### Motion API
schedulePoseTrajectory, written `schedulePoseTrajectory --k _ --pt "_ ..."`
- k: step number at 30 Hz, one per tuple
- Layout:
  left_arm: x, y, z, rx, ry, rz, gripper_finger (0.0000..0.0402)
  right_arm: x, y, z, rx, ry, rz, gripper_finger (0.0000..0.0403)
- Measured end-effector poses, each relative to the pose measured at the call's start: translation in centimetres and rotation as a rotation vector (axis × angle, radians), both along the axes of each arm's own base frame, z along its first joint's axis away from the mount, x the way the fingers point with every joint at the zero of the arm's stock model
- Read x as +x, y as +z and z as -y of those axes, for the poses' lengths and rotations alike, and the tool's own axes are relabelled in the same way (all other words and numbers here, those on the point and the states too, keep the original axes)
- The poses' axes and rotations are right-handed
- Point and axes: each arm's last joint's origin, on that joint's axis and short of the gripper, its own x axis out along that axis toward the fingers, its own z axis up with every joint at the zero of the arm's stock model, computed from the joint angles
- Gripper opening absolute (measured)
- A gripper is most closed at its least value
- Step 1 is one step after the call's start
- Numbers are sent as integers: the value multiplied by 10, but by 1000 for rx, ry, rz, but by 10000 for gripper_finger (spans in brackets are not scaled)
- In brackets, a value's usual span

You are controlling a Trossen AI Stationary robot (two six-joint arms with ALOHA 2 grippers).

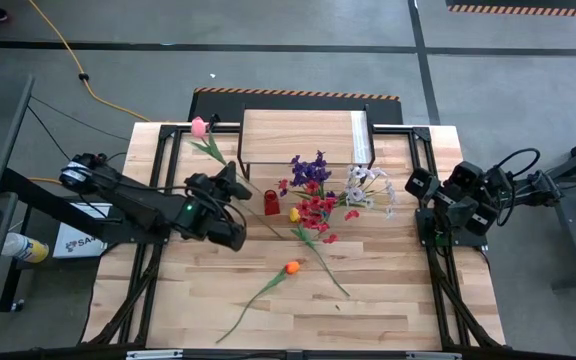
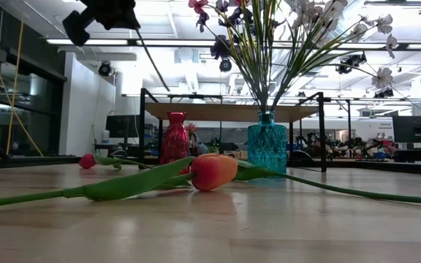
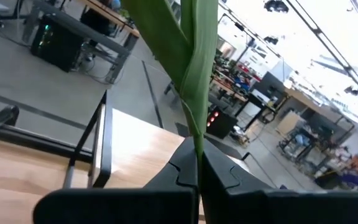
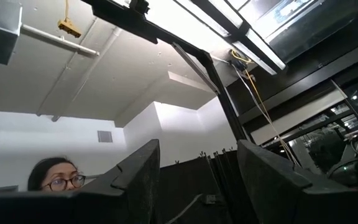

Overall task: Pick and place flowers into a vace then onto a shelf
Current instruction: Put the pink flower into the red vase

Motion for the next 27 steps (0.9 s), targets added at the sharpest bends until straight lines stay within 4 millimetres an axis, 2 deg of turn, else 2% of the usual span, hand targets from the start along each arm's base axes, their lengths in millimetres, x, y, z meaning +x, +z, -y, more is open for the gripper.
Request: schedulePoseTrajectory --k 16,22,27 --pt "27 -20 -14 16 86 -31 31 0 0 0 -5 -17 0 206" --pt "32 -29 -16 12 93 -69 31 0 0 0 -5 -17 -2 207" --pt "32 -29 -19 3 97 -81 31 1 0 0 -6 -16 -3 207"
